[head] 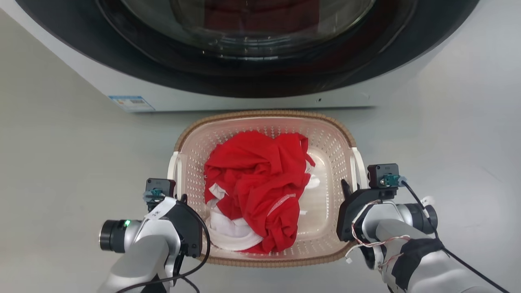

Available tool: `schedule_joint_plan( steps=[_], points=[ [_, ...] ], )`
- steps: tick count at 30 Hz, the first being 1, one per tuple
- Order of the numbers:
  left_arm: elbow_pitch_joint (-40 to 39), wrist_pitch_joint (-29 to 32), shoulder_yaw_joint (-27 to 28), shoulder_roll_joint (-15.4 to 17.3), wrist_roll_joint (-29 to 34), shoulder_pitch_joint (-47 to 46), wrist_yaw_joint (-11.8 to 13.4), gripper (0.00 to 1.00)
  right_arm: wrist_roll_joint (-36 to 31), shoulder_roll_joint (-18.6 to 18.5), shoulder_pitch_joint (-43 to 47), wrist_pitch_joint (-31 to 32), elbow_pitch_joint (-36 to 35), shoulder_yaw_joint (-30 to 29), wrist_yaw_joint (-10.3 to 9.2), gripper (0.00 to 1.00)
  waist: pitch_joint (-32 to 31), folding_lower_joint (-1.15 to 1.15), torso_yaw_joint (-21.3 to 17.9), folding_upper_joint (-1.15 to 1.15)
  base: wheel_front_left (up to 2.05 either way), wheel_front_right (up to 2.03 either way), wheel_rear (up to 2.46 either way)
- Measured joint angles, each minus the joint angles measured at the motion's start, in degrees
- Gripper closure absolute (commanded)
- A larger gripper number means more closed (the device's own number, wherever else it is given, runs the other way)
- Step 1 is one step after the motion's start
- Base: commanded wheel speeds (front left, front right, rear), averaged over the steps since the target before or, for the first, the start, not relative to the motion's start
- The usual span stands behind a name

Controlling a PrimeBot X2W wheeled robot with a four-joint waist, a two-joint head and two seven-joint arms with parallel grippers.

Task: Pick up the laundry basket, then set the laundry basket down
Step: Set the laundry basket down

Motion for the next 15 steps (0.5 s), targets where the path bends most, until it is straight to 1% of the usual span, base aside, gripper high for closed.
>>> schedule_joint_plan(
  steps=[15],
  points=[
    [0.09, -1.10, 0.15, -0.18, 0.37, -7.57, 0.01, 1.00, -1.36, -0.02, -8.08, -1.74, 2.48, -0.18, 0.08, 1.00, 11.96, -0.01, 1.27, 0.00, 0.00, 0.00, 0.00]
  ],
)
